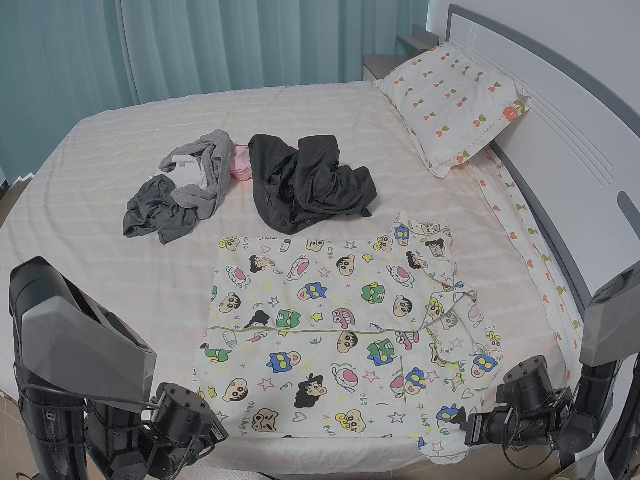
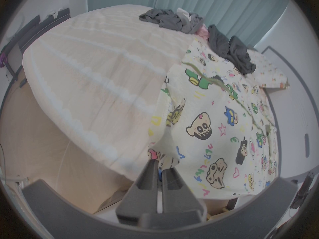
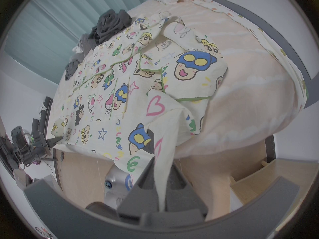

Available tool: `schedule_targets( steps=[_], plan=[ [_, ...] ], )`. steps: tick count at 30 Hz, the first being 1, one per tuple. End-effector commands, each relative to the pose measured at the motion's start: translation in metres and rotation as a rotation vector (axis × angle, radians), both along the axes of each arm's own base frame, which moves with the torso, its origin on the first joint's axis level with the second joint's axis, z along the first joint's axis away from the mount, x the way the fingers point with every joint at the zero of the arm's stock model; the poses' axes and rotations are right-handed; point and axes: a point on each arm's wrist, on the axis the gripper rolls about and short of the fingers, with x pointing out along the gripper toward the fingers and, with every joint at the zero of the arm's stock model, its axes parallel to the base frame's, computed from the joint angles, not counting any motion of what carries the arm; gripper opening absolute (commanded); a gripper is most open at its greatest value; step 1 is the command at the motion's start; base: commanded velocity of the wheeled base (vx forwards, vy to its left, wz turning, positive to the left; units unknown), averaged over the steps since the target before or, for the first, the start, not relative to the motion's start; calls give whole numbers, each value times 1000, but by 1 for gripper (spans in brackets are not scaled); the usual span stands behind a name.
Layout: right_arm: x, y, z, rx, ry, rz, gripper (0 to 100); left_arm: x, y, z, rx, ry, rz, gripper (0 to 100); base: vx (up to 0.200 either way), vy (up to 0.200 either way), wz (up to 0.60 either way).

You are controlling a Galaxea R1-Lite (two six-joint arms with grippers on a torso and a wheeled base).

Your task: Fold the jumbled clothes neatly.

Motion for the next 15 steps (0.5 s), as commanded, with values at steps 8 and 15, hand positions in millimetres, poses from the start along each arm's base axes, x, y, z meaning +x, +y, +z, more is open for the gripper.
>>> schedule_targets(
  steps=[8, 15],
  plan=[
    [-18, -6, 10, -39, 63, 21, 0, -19, -1, 5, 67, 86, -65, 0, 0, 0, 0],
    [-24, -8, 7, -73, 120, 25, 0, -35, 5, 15, 112, 184, -104, 0, 0, 0, 0]
  ],
)
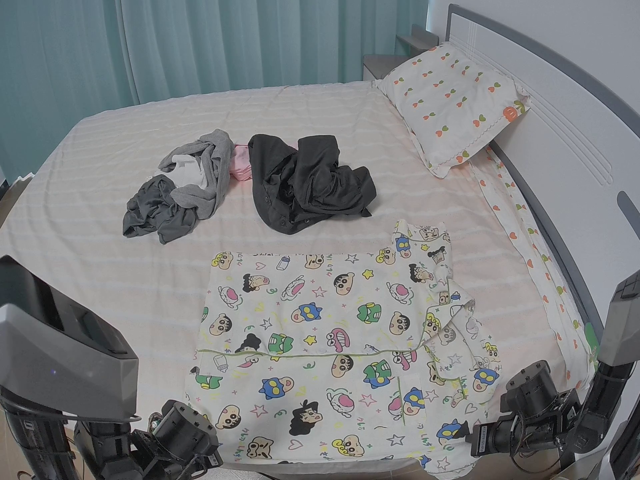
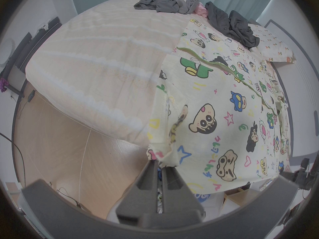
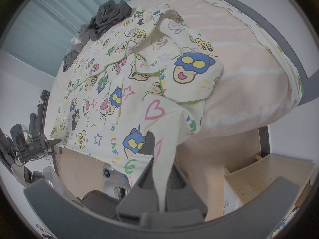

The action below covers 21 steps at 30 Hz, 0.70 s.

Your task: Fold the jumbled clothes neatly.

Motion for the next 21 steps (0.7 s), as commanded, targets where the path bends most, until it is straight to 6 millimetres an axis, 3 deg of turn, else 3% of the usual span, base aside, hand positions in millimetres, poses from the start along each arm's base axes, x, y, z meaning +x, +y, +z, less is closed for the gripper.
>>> schedule_targets(
  steps=[1, 7, 8, 15, 16, 17, 21],
  plan=[
    [-8, -3, -1, -25, 35, 6, 0, -8, 1, 14, -26, 0, -31, 0, 0, 0, 0],
    [-6, -1, 2, -11, 5, 13, 0, -5, -1, 15, -38, -11, -33, 0, 0, 0, 0],
    [0, 2, 11, 48, -87, 2, 0, 4, -6, 16, -59, -45, -24, 0, 0, 0, 0],
    [21, 1, 33, 138, -277, -49, 0, 34, -14, 26, -105, -145, 16, 0, 0, 0, 0],
    [32, 1, 38, 152, -323, -76, 0, 49, -13, 30, -118, -183, 47, 0, 0, 0, 0],
    [32, 1, 38, 152, -323, -76, 0, 49, -13, 30, -118, -183, 47, 0, 0, 0, 0],
    [60, 1, 46, 169, -402, -115, 0, 80, -10, 40, -149, -273, 109, 0, 0, 0, 0]
  ],
)
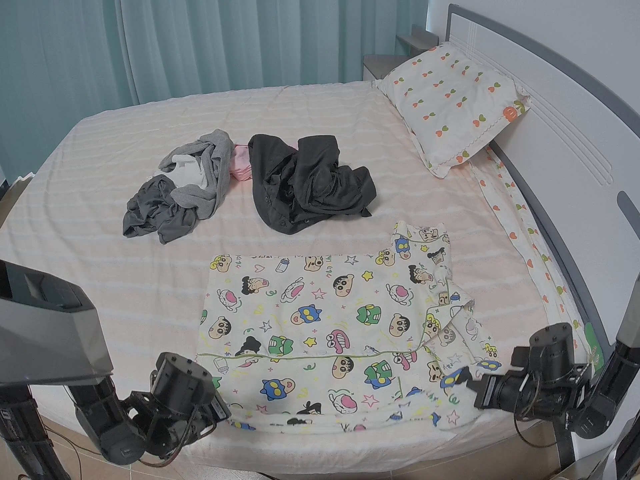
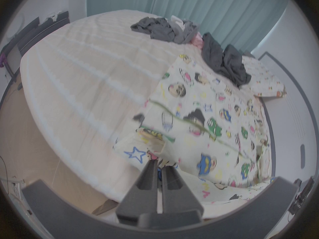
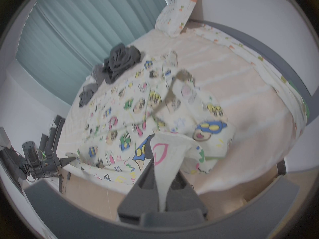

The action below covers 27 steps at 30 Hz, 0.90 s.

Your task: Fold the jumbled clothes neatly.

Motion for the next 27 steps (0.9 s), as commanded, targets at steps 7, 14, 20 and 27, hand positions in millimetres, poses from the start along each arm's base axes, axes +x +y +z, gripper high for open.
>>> schedule_targets(
  steps=[7, 14, 20, 27],
  plan=[
    [55, 4, 1, 21, -108, -44, 0, 64, 6, 15, -31, -126, 97, 0, 0, 0, 0],
    [83, 2, -10, 28, -161, -80, 0, 97, -7, 22, -50, -145, 96, 0, 0, 0, 0],
    [96, -6, -19, 27, -203, -110, 0, 117, -16, 29, -56, -153, 97, 0, 0, 0, 0],
    [106, -13, -33, 54, -265, -134, 100, 125, -19, 30, -56, -149, 99, 100, 0, 0, 0]
  ],
)
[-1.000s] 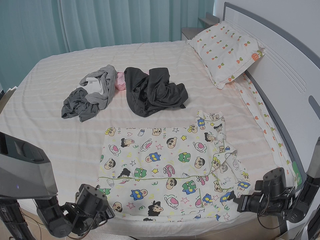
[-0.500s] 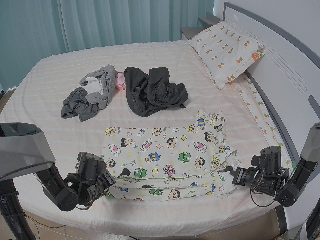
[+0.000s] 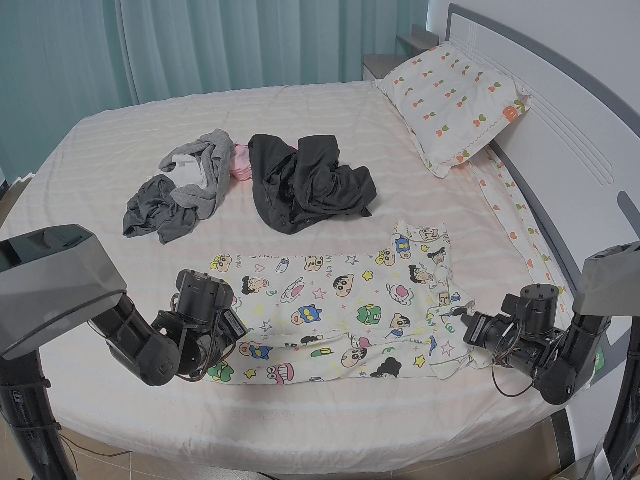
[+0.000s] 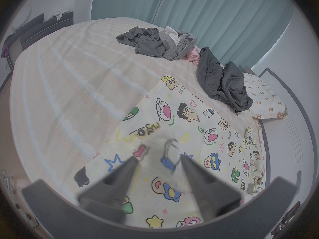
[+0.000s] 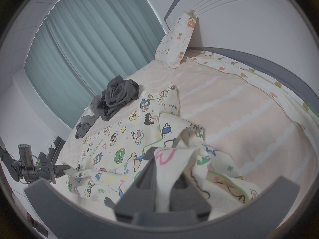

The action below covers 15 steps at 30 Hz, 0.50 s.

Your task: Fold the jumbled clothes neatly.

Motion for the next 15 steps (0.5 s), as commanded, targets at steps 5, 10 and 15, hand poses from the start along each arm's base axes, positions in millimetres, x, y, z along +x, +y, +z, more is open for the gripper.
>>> schedule_targets(
  steps=[5, 10, 15],
  plan=[
    [8, -10, -20, 11, -29, -33, 100, 12, 7, -1, -6, -13, 38, 100, 0, 0, 0],
    [5, -19, -10, 13, -45, -65, 100, 20, 27, 7, -39, -55, 110, 100, 0, 0, 0],
    [-2, -41, 9, 37, -85, -144, 100, 10, 62, 29, -126, -93, 192, 100, 0, 0, 0]
  ],
)
